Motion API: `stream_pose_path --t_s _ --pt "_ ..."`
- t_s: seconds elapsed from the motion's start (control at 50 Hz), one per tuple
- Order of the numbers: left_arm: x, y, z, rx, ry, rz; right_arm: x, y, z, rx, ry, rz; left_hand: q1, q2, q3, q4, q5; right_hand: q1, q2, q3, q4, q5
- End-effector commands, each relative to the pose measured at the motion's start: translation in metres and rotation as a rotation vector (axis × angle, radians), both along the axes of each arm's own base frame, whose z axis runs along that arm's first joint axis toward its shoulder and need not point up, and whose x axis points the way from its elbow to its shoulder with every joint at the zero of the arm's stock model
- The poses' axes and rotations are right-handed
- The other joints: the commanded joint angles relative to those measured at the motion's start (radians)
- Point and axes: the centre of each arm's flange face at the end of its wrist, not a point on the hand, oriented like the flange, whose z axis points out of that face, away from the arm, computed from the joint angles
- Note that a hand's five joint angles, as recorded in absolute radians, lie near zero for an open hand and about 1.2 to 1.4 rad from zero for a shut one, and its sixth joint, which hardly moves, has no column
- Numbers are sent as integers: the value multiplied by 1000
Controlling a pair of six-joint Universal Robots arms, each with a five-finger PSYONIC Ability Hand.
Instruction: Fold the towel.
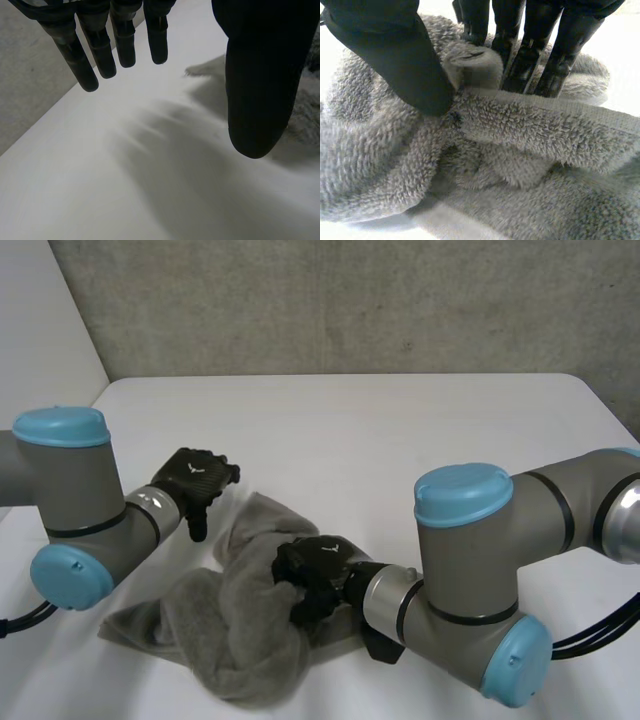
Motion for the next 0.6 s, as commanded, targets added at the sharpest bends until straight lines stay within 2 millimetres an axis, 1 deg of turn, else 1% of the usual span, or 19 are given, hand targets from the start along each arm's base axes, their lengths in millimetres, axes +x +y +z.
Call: stream_pose_path --t_s 0.02,0.04,0.06,0.1,0.12,0.14,0.16,0.28,0.32,0.38,0.42,0.5,0.54,0.58,0.6 --pt "-7 6 -8 34 35 -94 0 -18 24 -119 -59 -124 28 35 34 37 38 549 372 393 377 425" --pt "-8 8 -10 45 41 -115 -3 -21 36 -159 -70 -129 28 35 34 37 38 549 372 393 377 425" --pt "-8 8 -10 46 41 -116 -3 -21 36 -159 -71 -129 28 35 34 37 38 549 372 393 377 425" --pt "-12 11 -15 57 57 -159 -20 -39 53 -243 -56 -153 28 35 34 37 38 549 372 393 377 425" --pt "-12 11 -15 57 57 -159 -20 -39 53 -244 -56 -153 28 35 34 37 38 549 372 393 377 425" --pt "-14 11 -17 58 64 -176 -27 -43 58 -278 -35 -153 28 35 34 37 38 549 372 393 377 425" --pt "-16 11 -19 54 71 -190 -33 -44 59 -299 -9 -136 28 35 34 37 38 549 372 393 377 425" --pt "-23 12 -19 21 87 -219 -40 -35 53 -297 68 -67 28 35 34 37 38 549 372 393 377 425" --pt "-30 14 -18 -2 93 -240 -42 -29 48 -273 101 -34 28 35 34 37 38 549 372 393 377 425" --pt "-33 16 -18 -9 95 -251 -46 -30 46 -262 112 -39 28 35 34 37 38 549 372 393 377 425" --pt "-36 15 -25 -4 93 -257 -47 -31 45 -261 114 -44 52 59 58 60 61 549 372 393 377 425" --pt "-39 15 -32 7 90 -263 -48 -32 45 -259 114 -45 78 85 84 86 88 549 372 393 377 425" --pt "-42 16 -35 11 88 -272 -48 -32 46 -260 113 -44 90 97 96 98 100 549 372 393 377 425" --pt "-50 19 -40 16 89 -298 -48 -32 46 -260 113 -46 90 97 96 98 100 549 372 393 377 425" --pt "-50 19 -40 16 89 -298 -48 -32 46 -260 113 -46 90 97 96 98 100 549 372 393 377 425"
